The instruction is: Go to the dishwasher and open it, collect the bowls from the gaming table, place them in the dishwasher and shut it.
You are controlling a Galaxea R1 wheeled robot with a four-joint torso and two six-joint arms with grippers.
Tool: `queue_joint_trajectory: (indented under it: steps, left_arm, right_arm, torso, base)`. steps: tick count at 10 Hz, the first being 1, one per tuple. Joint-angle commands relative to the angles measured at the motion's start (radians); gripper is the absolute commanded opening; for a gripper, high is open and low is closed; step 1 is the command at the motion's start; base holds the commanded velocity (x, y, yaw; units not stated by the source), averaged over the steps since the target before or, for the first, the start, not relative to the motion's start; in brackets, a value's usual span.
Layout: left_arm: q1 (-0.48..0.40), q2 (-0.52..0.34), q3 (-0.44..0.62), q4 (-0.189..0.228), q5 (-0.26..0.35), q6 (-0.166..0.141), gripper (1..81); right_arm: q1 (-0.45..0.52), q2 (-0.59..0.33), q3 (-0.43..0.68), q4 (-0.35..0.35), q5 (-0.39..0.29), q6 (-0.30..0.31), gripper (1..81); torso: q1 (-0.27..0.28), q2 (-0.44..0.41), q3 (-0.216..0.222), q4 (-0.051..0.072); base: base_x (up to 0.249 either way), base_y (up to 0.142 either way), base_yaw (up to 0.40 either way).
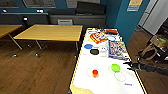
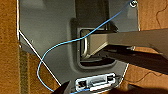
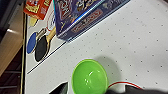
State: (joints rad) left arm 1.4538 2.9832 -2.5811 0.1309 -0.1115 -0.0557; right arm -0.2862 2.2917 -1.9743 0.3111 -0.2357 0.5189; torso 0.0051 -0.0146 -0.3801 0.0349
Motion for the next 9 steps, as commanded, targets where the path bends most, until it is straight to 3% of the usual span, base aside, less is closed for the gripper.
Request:
queue_joint_trajectory:
  steps: [1,4,6,9]
  left_arm:
    - [-0.011,-0.006,-0.002,-0.016,0.064,-0.001,81.1]
    - [-0.014,-0.006,-0.007,-0.016,0.065,-0.001,81.1]
    - [-0.017,-0.004,-0.007,-0.016,0.067,-0.001,81.1]
    - [-0.02,-0.001,-0.007,-0.016,0.087,-0.001,81.1]
  right_arm:
    - [0.115,0.104,-0.159,0.011,-0.013,0.004,81.1]
    - [0.087,0.197,-0.323,0.032,-0.011,0.027,81.1]
    - [0.087,0.208,-0.368,0.043,-0.011,0.075,81.1]
    - [0.086,0.237,-0.419,0.046,-0.013,0.084,81.1]
  torso:
    - [0.0,0.0,0.0,0.0]
    - [0.0,0.0,0.0,0.0]
    - [0.0,0.0,0.0,0.0]
    - [0.0,0.0,0.0,0.0]
  base:
    - [0.0,0.0,0.0]
    - [0.0,0.0,0.0]
    - [0.0,0.0,0.0]
    - [0.0,0.0,0.0]
